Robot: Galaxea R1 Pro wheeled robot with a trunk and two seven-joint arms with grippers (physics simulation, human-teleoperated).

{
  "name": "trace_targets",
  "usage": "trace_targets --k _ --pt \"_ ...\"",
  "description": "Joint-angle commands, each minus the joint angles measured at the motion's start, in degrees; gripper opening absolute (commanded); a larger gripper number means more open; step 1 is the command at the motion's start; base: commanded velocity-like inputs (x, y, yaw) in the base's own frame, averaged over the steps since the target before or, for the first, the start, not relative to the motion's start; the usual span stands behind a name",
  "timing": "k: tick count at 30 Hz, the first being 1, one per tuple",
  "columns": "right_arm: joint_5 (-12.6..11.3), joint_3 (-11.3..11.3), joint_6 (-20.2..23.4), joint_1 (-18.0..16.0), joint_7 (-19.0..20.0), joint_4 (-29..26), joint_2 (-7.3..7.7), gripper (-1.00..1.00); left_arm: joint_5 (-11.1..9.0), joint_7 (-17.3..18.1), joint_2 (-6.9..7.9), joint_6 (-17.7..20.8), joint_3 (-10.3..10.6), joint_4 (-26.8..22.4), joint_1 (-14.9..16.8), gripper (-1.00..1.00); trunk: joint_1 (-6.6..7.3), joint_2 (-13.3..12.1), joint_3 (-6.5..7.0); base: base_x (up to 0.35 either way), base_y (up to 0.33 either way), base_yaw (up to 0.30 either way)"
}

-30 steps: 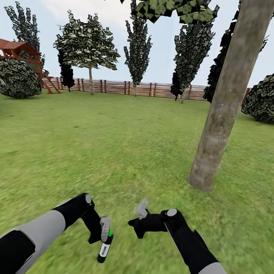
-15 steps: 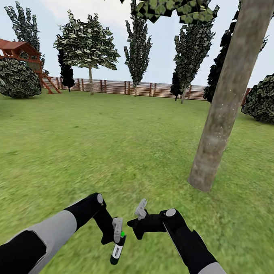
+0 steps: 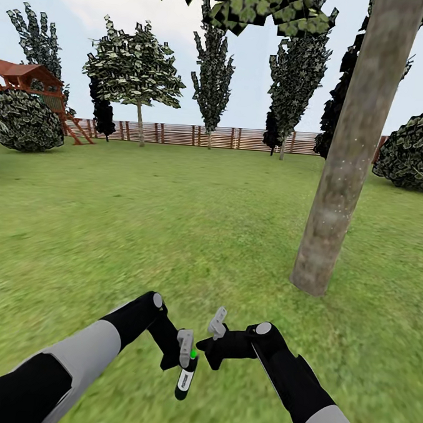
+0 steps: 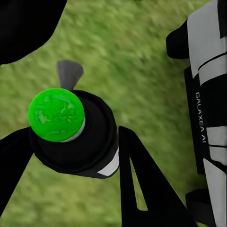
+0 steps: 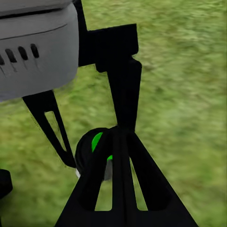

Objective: In the garden, pick up the pesticide atomizer on the floor and spray pesticide onto both trees until each tree trunk is fully covered.

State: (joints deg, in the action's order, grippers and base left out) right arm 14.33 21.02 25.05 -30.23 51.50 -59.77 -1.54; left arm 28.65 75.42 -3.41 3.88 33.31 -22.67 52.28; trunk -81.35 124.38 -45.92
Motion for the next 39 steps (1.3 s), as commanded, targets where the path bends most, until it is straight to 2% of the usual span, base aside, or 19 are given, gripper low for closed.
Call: trace_targets --k 1,14,18,23,27,28,29,31,32,35,37,38,39 --pt "0.00 -0.01 0.00 0.00 0.00 0.00 -0.02 -1.00 0.00 0.21 0.01 -0.01 0.00 0.00 0.20 -1.00 0.00 0.00 0.00 0.000 0.000 0.000" --pt "0.00 0.07 0.00 0.00 0.00 0.00 0.04 -1.00 0.00 0.51 0.02 0.06 0.00 0.00 1.42 -1.00 0.00 0.00 0.00 0.000 0.000 0.000" --pt "0.00 0.07 0.00 0.00 0.00 0.00 0.05 -1.00 0.00 2.50 0.06 0.07 0.00 -1.50 1.50 -1.00 0.00 0.00 0.00 0.000 0.000 0.000" --pt "-0.01 0.07 0.00 0.00 0.00 0.00 0.05 -1.00 0.00 2.88 0.09 0.08 0.00 -2.26 1.51 -1.00 0.00 0.00 0.00 0.000 0.000 0.000" --pt "0.00 0.07 0.00 0.00 0.00 0.00 0.05 -1.00 0.51 2.74 0.47 3.82 0.07 -2.24 1.51 -1.00 0.00 0.00 0.00 0.000 0.000 0.000" --pt "0.00 0.07 0.00 0.00 0.00 0.00 0.05 -1.00 2.50 2.73 0.89 4.22 0.08 -2.22 1.51 -1.00 0.00 0.00 0.00 0.000 0.000 0.000" --pt "0.00 0.07 0.00 0.00 0.00 0.00 0.05 -1.00 5.75 2.72 1.26 4.47 0.02 -2.15 1.51 -1.00 0.00 0.00 0.00 0.000 0.000 0.000" --pt "0.00 0.07 0.00 0.00 0.00 0.00 0.05 -1.00 10.36 2.72 1.66 4.99 -0.06 -2.01 1.51 -1.00 0.00 0.00 0.00 0.000 0.000 0.000" --pt "0.00 0.07 0.00 0.00 0.00 0.00 0.03 -1.00 11.78 2.72 2.10 5.21 -0.09 -1.97 1.51 -1.00 0.00 0.00 0.00 0.000 0.000 0.000" --pt "0.00 0.13 0.00 0.00 0.00 0.00 0.05 -1.00 13.07 2.70 4.16 5.41 -0.12 -1.94 1.51 -1.00 0.00 0.00 0.00 0.000 0.000 0.000" --pt "0.00 0.10 0.00 0.00 -0.04 0.03 0.17 -1.00 13.12 2.20 6.98 5.45 -0.44 -1.90 1.51 -1.00 0.00 0.00 0.00 0.000 0.000 0.000" --pt "0.00 0.04 0.00 0.00 -0.10 0.08 0.20 -1.00 13.00 1.56 8.71 5.44 -1.41 -1.87 1.48 -1.00 0.00 0.00 0.00 0.000 0.000 0.000" --pt "0.00 0.00 0.00 0.00 -0.15 0.12 0.21 -1.00 12.86 -0.16 10.40 5.41 -3.89 -1.86 1.43 -1.00 0.00 0.00 0.00 0.000 0.000 0.000"
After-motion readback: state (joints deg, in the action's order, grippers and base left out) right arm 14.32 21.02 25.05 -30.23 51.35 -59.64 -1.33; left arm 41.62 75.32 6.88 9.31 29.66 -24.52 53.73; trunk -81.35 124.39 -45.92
